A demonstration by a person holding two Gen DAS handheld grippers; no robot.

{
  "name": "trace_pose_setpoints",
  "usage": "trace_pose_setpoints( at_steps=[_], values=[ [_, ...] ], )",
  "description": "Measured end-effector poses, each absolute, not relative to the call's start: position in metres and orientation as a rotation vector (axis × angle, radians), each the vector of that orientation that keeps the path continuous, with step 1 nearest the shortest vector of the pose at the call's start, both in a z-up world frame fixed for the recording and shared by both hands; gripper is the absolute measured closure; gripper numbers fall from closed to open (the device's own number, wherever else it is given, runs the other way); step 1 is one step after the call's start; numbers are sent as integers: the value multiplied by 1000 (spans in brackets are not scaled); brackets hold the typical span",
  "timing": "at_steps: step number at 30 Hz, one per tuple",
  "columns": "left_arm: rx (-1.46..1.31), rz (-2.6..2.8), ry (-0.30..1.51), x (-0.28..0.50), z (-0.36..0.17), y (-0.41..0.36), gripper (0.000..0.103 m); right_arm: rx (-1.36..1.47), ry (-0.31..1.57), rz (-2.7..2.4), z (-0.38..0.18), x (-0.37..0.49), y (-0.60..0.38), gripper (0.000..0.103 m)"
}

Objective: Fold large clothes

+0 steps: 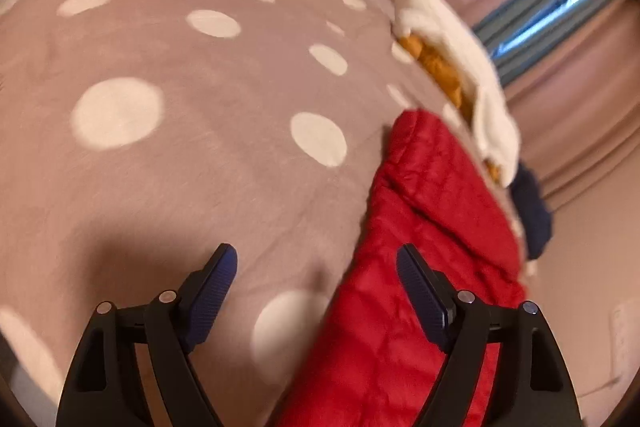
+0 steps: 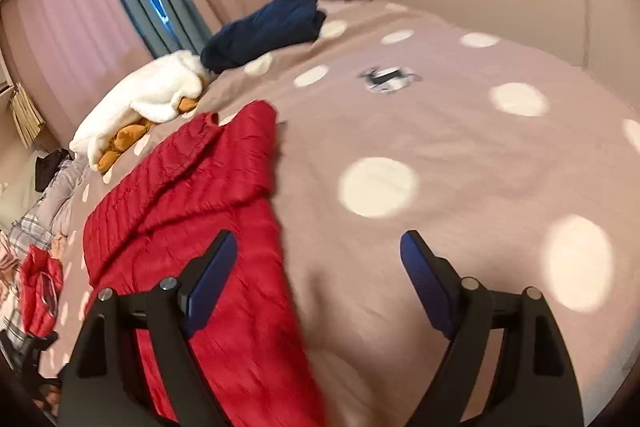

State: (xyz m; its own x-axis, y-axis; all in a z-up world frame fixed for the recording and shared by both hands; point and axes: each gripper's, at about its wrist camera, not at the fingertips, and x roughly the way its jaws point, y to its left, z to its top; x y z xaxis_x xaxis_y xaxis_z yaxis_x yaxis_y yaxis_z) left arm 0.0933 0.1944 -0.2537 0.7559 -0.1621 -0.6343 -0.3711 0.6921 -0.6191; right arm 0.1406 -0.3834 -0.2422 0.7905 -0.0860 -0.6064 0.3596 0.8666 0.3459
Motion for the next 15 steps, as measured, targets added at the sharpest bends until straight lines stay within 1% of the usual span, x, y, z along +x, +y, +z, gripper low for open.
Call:
trace_pose_setpoints(
  at_steps=[1,2,5,8,11,13,15],
  values=[
    [-822,146,702,82,-254,195,11,465,603,-261,-243,131,-383,18],
    [-822,161,688,70,-255,194,10,463,599,-269,-243,120,-383,18],
    [-812,126,681,41,-265,185,10,513,568,-275,-254,82,-383,18],
    [-904,38,666,17,-282,170,10,638,603,-225,-280,62,-382,21],
    [-925,-37,632,3,-281,151,10,785,640,-156,-306,53,-372,24],
    [-1029,-206,667,4,-284,130,10,775,610,-151,-304,44,-353,24],
    [-1106,-293,695,8,-288,115,10,799,638,-69,-303,47,-336,24]
  ],
)
